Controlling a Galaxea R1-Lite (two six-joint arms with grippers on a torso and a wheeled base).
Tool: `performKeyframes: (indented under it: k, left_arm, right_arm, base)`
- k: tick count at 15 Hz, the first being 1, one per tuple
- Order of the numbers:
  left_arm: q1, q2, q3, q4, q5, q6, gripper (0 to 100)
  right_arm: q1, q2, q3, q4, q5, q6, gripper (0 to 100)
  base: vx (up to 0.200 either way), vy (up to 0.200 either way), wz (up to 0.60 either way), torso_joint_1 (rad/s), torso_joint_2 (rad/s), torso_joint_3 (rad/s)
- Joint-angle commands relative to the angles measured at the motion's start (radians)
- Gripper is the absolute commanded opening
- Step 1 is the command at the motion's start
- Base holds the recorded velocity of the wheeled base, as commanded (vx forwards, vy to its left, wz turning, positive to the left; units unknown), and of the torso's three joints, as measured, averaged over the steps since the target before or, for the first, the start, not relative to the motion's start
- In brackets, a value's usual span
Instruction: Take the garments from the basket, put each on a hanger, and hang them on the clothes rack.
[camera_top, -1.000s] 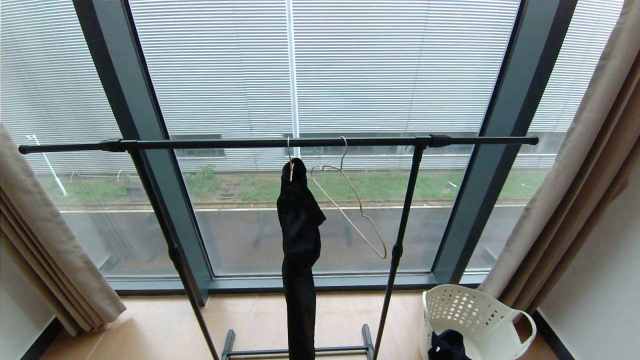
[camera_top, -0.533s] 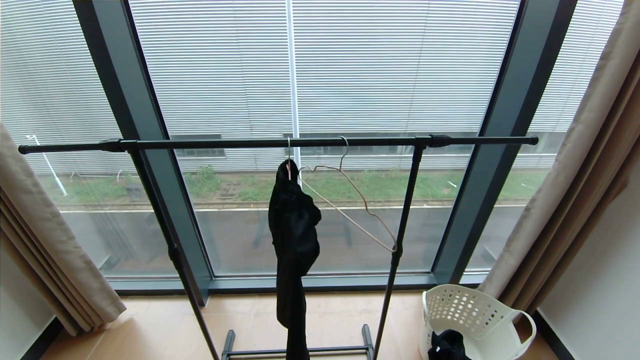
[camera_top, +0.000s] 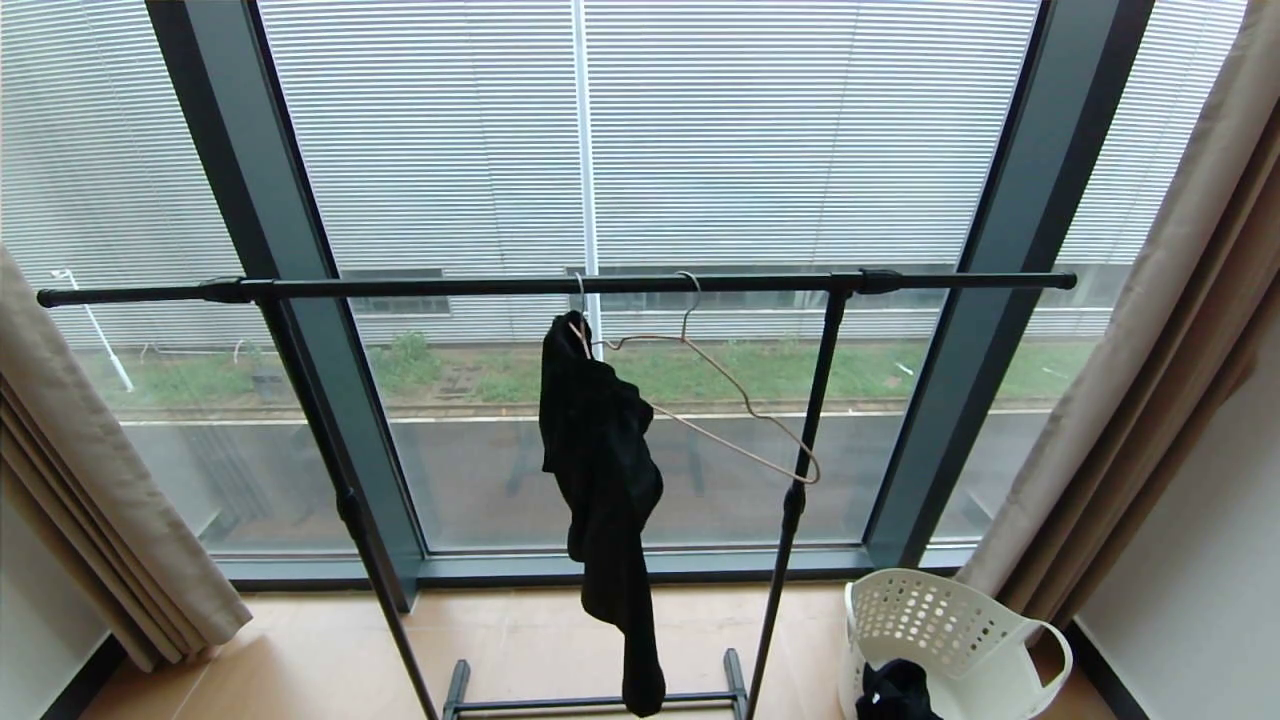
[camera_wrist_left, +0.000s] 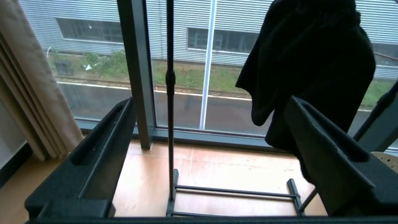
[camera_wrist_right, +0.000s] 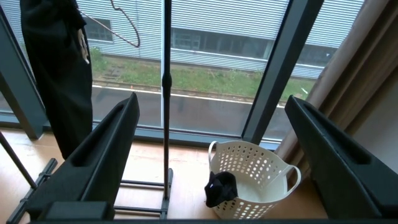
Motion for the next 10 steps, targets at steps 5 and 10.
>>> performKeyframes:
  k: [5,10]
  left_arm:
    - [0.0,0.001,0.002,0.001,-0.003,0.001,100]
    - [-0.002,0.001,0.002,0.001,-0.006,-0.001,100]
  right_arm:
    - [0.002,0.001,0.0,0.0,0.0,-0.001,100]
    - [0.002,0.001,0.0,-0.002,-0.002,-0.001,100]
  base:
    - [0.0,0.0,0.0,-0.14,0.33,0.167]
    - [0.0,0.0,0.0,-0.161,0.36,0.196]
